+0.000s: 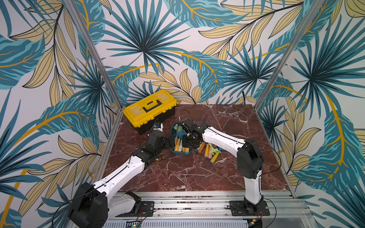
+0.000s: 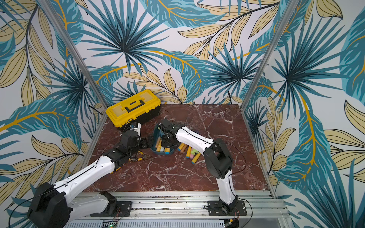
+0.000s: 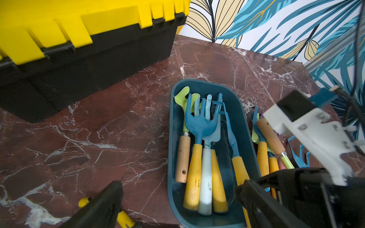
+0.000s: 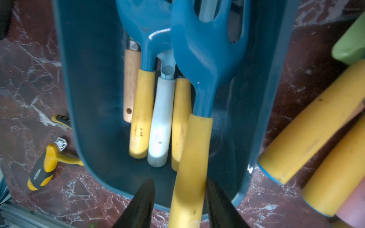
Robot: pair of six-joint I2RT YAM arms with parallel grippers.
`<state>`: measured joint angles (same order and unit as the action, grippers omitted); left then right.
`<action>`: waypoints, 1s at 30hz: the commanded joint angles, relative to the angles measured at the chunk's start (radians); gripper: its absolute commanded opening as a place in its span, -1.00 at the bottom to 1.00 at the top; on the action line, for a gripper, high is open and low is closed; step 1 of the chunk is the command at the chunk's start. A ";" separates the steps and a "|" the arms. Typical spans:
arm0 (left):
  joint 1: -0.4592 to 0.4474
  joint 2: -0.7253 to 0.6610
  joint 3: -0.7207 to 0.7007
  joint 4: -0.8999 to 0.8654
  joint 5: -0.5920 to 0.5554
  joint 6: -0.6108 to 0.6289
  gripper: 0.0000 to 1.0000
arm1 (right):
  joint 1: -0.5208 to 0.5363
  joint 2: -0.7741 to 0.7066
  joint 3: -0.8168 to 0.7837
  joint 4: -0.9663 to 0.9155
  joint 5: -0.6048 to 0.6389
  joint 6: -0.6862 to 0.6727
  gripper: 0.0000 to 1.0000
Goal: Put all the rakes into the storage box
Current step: Adjust the rake in the storage box.
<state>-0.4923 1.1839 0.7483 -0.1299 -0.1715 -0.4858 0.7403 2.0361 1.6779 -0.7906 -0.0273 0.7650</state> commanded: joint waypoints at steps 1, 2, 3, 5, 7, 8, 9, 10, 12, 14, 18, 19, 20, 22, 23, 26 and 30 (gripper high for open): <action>0.000 -0.014 -0.010 0.015 0.005 0.015 1.00 | 0.002 0.030 -0.010 -0.002 -0.007 0.011 -0.16; 0.000 -0.017 -0.011 0.015 0.005 0.015 1.00 | 0.001 0.035 -0.006 -0.002 -0.005 0.013 -0.18; 0.001 -0.020 -0.010 0.013 0.004 0.015 1.00 | 0.001 0.039 -0.002 -0.002 -0.003 0.014 -0.26; 0.001 -0.028 -0.010 0.011 0.001 0.016 1.00 | 0.001 0.044 0.003 -0.002 0.004 0.016 -0.34; 0.000 -0.036 -0.012 0.009 -0.002 0.017 1.00 | 0.001 0.041 0.005 -0.003 0.009 0.018 -0.45; 0.001 -0.039 -0.013 0.009 -0.003 0.018 1.00 | 0.001 0.034 0.004 -0.004 0.012 0.020 -0.49; 0.000 -0.041 -0.014 0.010 -0.003 0.018 1.00 | 0.002 0.027 0.001 -0.004 0.013 0.022 -0.54; 0.001 -0.043 -0.014 0.009 -0.003 0.018 1.00 | 0.002 0.016 -0.003 -0.004 0.017 0.023 -0.57; 0.001 -0.042 -0.014 0.010 -0.001 0.017 1.00 | 0.001 -0.008 -0.012 -0.003 0.028 0.024 -0.58; 0.001 -0.043 -0.013 0.010 0.001 0.016 1.00 | 0.004 -0.030 -0.015 -0.004 0.046 0.023 -0.59; 0.001 -0.042 -0.014 0.010 0.001 0.016 1.00 | 0.009 -0.053 -0.008 -0.004 0.083 0.021 -0.59; 0.001 -0.042 -0.013 0.011 0.000 0.017 1.00 | 0.010 -0.053 -0.002 -0.007 0.087 0.020 -0.59; 0.001 -0.043 -0.014 0.011 0.000 0.017 1.00 | 0.012 -0.050 0.004 -0.008 0.091 0.017 -0.61; 0.000 -0.042 -0.013 0.009 -0.003 0.018 1.00 | 0.014 -0.046 0.015 -0.009 0.091 0.017 -0.61; 0.001 -0.042 -0.014 0.009 -0.003 0.018 1.00 | 0.017 -0.041 0.022 -0.010 0.095 0.016 -0.61; 0.002 -0.043 -0.014 0.009 -0.003 0.018 1.00 | 0.018 -0.019 0.045 -0.011 0.109 0.006 -0.61; 0.001 -0.043 -0.013 0.009 -0.003 0.019 1.00 | 0.018 0.039 0.085 -0.018 0.139 -0.017 -0.61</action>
<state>-0.4923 1.1591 0.7483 -0.1303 -0.1719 -0.4793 0.7536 2.0327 1.7378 -0.7914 0.0692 0.7727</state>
